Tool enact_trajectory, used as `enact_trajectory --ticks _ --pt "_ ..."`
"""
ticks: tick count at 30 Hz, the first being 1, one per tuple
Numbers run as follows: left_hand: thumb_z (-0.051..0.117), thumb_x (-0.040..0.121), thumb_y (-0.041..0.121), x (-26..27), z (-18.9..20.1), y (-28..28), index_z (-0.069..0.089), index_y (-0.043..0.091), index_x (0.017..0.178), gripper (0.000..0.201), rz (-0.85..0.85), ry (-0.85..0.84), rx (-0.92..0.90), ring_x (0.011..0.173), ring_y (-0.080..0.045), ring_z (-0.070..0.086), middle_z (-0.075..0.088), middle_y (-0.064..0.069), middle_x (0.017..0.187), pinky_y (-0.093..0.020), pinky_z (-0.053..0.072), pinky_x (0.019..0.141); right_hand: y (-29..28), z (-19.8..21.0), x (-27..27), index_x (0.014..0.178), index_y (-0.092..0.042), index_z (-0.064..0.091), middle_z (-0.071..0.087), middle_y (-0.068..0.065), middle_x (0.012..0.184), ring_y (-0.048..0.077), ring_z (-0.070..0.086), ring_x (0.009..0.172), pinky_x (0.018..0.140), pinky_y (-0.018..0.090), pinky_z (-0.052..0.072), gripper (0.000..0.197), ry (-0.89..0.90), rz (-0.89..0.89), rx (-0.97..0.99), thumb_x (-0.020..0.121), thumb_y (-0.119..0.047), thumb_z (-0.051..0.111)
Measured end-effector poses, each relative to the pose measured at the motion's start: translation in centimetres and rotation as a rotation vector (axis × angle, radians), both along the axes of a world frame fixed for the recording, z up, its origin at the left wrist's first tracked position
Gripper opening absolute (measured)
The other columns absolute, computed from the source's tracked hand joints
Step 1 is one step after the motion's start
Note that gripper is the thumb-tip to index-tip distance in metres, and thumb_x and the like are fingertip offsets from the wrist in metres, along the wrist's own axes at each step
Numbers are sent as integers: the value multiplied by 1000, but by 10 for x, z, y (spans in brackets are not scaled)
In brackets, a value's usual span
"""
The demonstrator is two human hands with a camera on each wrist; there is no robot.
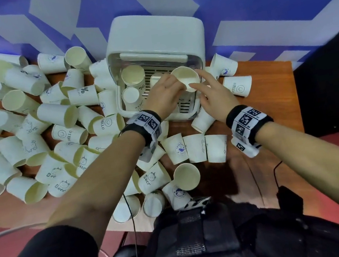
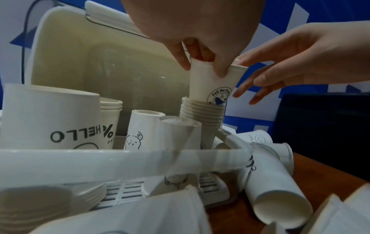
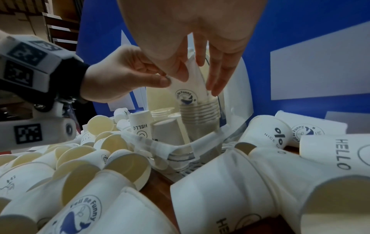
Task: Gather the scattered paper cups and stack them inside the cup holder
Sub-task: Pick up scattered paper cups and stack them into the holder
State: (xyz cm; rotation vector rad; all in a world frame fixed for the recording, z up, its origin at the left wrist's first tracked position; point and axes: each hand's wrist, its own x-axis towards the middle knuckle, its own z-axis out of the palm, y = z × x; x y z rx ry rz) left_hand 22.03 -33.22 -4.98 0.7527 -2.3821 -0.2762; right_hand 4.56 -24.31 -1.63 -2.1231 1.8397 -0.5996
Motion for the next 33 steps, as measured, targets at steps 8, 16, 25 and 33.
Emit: enact_trajectory --ticks 8,16,25,33 --pt "55 86 16 1 -22 0 70 3 88 20 -49 -100 101 81 -33 63 67 -13 85 -45 49 88 -1 -17 -7 138 -9 47 32 10 152 32 40 130 105 37 35 51 8 -4 159 88 3 46" --pt "53 89 4 -7 -29 -3 64 -3 114 28 -42 -223 208 120 -39 54 68 -20 107 -50 34 108 -11 -30 -2 149 -9 23 25 13 153 33 29 133 110 40 31 65 106 -34 294 88 -1 45" --pt "42 88 11 -3 -15 14 62 0 116 37 -42 -97 130 112 -36 55 64 -17 115 -43 37 104 3 -30 -8 148 -12 25 34 13 142 27 34 130 111 33 29 62 -131 -220 329 91 -4 47" --pt "38 86 14 -42 5 54 63 5 115 40 4 -78 245 103 -34 55 63 -14 108 -38 42 92 42 -39 -56 139 -9 43 40 13 138 28 35 131 112 36 28 47 -134 -315 469 92 -8 47"
